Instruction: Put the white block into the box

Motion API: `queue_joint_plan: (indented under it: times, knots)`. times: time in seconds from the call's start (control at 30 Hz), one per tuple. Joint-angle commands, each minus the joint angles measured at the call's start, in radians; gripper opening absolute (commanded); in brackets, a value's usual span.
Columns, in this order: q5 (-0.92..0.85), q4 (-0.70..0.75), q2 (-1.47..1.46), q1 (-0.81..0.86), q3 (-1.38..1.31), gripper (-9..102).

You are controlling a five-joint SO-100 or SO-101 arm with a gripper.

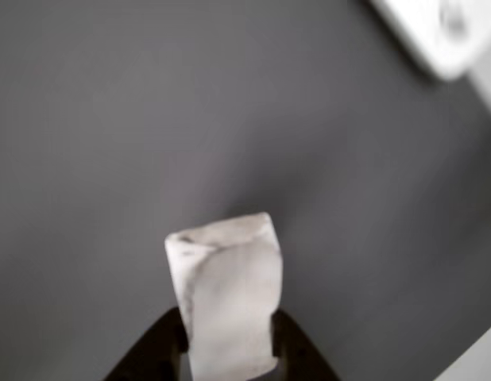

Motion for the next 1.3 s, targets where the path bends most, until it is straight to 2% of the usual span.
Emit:
queue_joint_plan:
  times: [0.0, 0.43, 0.63, 0.87, 1.27]
  knots:
    - [-0.138, 0.005, 0.202, 0.037, 0.087, -2]
    - [-0.222, 0.005, 0.31, 0.117, 0.175, -2]
    - [-0.224, 0.003, 0.43, 0.202, 0.311, -2]
    - [-0.161, -0.002, 0.535, 0.348, 0.425, -2]
    - [0.046, -0.035, 0.565, 0.606, 0.443, -2]
